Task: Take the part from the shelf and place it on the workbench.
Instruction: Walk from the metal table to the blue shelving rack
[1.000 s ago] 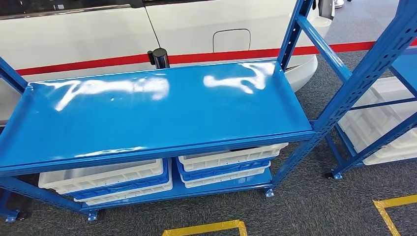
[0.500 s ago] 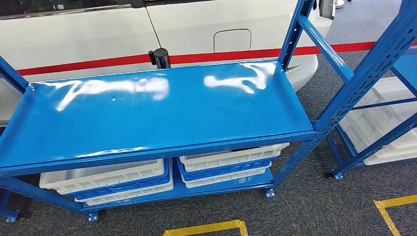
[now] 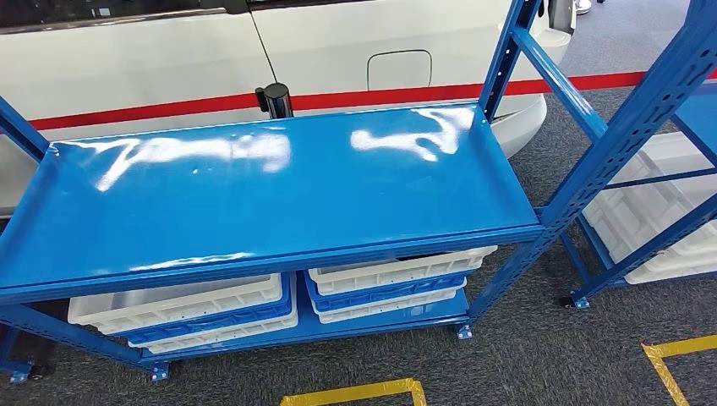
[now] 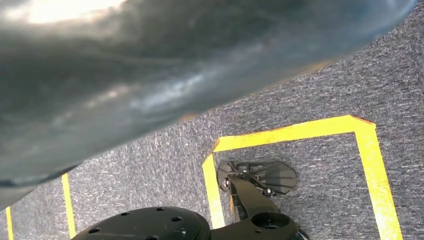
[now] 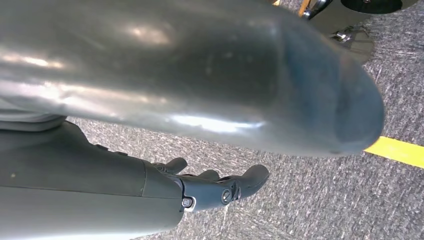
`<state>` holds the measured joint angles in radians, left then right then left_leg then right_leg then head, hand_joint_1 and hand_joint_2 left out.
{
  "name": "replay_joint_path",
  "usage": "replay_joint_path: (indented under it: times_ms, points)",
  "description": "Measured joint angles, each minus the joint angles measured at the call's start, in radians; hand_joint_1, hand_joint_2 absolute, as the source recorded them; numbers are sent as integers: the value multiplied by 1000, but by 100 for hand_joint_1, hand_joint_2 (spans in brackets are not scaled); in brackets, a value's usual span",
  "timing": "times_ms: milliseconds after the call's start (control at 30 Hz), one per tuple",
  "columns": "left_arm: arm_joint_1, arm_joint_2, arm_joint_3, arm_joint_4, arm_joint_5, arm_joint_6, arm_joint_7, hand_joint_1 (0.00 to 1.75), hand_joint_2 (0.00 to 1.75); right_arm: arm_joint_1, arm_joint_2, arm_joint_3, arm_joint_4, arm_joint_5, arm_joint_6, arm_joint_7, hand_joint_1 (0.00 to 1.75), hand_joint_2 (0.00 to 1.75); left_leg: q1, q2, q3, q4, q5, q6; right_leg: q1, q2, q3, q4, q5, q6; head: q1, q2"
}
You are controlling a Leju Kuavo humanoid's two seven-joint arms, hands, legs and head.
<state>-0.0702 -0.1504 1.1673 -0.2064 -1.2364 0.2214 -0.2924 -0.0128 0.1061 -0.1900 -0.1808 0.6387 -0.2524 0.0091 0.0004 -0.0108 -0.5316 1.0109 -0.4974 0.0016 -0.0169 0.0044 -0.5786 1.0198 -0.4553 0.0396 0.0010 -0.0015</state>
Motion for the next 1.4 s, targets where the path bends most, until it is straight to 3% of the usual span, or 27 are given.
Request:
replay_joint_path:
  times_ms: [767,967,1033,1100,1167,1233,1267,1333,1367,1400]
  points:
    - [0,-1,0,0,-6,2,1,0,0,0,0,0,0,12,0,6,0,0,0,0,0,0,0,0,0,0,0,0,0,0,0,0]
    - [0,-1,0,0,-10,3,1,0,0,0,0,0,0,16,0,9,0,0,-6,1,-1,6,-5,15,-8,0,3,-6,3,6,-1,0]
    - [-1,-2,0,0,-11,3,0,0,0,0,-1,0,0,16,0,10,0,0,0,1,8,-11,5,24,-5,-1,1,-3,1,10,0,0]
    - [-1,-4,-1,0,-12,3,0,0,0,-1,-3,0,0,16,0,10,0,0,11,3,18,-30,16,30,-2,-2,-29,55,-27,10,5,0]
    - [-1,-6,-1,0,-12,3,0,0,0,-1,-4,0,0,16,0,12,0,0,14,4,18,-32,18,32,-6,-2,-91,177,-75,9,8,0]
    - [-1,-8,-1,0,-12,3,1,0,0,1,-6,0,0,16,0,15,0,0,17,4,18,-32,16,29,-13,-2,-136,257,-93,20,8,0]
    - [-1,-8,-1,0,-12,3,1,0,0,1,-7,0,0,16,0,15,0,0,21,2,20,-32,15,26,-17,-3,-132,244,-80,32,9,0]
    - [-1,-9,-1,0,-12,3,2,0,0,1,-9,0,0,17,0,16,0,0,29,-3,25,-29,8,12,-29,-3,-71,117,-26,62,10,0]
    - [-1,-9,-1,0,-12,3,2,0,0,0,-8,0,0,17,0,16,0,0,30,-5,27,-26,3,2,-31,-1,-35,52,-4,69,12,0]
    - [-1,-8,-1,-1,-12,4,2,0,0,-1,-8,0,0,17,0,16,0,0,29,-7,28,-25,-1,-7,-32,2,-11,8,8,65,12,0]
